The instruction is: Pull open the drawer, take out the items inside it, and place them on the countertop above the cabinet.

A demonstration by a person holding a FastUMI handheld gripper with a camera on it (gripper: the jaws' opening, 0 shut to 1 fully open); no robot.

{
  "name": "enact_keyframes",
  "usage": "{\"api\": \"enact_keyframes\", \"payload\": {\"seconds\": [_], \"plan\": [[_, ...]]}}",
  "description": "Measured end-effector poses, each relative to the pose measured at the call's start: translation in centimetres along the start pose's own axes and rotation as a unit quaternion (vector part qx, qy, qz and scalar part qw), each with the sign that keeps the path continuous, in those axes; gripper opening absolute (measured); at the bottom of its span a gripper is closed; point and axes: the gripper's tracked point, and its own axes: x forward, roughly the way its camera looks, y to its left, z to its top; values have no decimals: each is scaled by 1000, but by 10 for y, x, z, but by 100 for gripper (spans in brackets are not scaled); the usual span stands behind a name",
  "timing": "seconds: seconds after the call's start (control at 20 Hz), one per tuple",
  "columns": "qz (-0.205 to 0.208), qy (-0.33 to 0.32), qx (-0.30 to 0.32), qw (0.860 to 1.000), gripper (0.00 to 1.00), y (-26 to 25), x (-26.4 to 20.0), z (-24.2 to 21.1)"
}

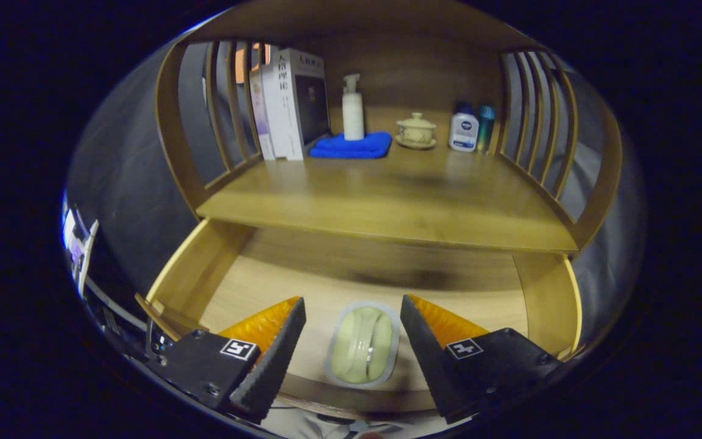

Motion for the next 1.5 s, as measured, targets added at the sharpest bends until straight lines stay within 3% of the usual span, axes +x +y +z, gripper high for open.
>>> {"api": "enact_keyframes", "payload": {"seconds": [0.45,0.7,0.95,1.05,1.5], "plan": [[-18,106,-9,994,94,-13,18,-33],[-2,116,-16,993,76,-3,20,-40],[-6,117,-15,993,28,-4,23,-42],[-2,112,-21,994,21,-4,24,-41],[-4,84,-21,996,18,-8,14,-21]]}}
